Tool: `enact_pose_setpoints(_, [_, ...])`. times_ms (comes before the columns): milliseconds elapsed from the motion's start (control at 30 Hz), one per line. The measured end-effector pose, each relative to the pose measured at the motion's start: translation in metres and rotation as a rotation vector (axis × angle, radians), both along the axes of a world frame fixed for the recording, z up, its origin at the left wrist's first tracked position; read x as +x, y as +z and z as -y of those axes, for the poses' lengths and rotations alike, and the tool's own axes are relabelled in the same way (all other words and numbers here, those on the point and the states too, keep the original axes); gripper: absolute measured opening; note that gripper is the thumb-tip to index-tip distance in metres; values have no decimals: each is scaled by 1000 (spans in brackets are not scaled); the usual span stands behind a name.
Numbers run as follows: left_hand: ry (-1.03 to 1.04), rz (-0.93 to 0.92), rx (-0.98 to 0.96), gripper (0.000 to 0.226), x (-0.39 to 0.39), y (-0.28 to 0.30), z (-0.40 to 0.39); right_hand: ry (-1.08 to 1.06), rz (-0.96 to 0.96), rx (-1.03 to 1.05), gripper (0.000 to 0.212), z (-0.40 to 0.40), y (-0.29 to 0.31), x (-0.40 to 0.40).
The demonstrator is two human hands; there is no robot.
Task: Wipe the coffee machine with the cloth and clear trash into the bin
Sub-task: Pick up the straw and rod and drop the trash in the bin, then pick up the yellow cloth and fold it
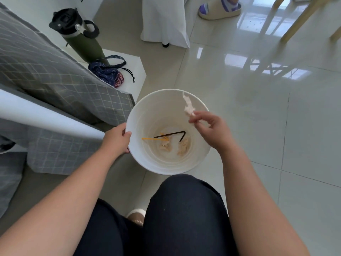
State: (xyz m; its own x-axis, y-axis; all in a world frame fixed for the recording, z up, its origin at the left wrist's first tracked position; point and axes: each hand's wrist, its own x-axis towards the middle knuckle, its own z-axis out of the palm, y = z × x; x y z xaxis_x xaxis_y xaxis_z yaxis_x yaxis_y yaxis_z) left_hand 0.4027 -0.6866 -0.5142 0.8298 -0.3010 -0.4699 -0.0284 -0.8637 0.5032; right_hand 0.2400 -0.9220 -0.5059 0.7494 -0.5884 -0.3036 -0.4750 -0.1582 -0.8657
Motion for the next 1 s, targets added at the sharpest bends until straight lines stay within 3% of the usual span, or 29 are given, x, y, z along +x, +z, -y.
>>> enact_pose_setpoints(133, [79, -107, 17, 41, -5, 14, -16, -91, -126, -25, 27, -18, 22, -13])
enact_pose_setpoints(267, [-101, -119, 222, 48, -26, 65, -41, -194, -377, 29, 29, -19, 72, -33])
enact_pose_setpoints(400, [-141, -233, 223, 44, -63, 153, -66, -72, -527, 89, 28, -17, 149, -50])
enact_pose_setpoints(533, [-45, -283, 176, 32, -104, 247, -106, 68, -540, 81, 27, -30, 244, -48])
enact_pose_setpoints(733, [-35, -284, 67, 20, -151, 395, -146, 535, -498, -67, 27, -112, 373, -15])
enact_pose_setpoints(833, [129, -239, -45, 19, -174, 452, -164, 866, -433, -185, 31, -171, 427, -1])
enact_pose_setpoints(1000, [378, -178, -222, 22, -220, 503, -219, 1228, -316, -293, 28, -265, 483, 14])
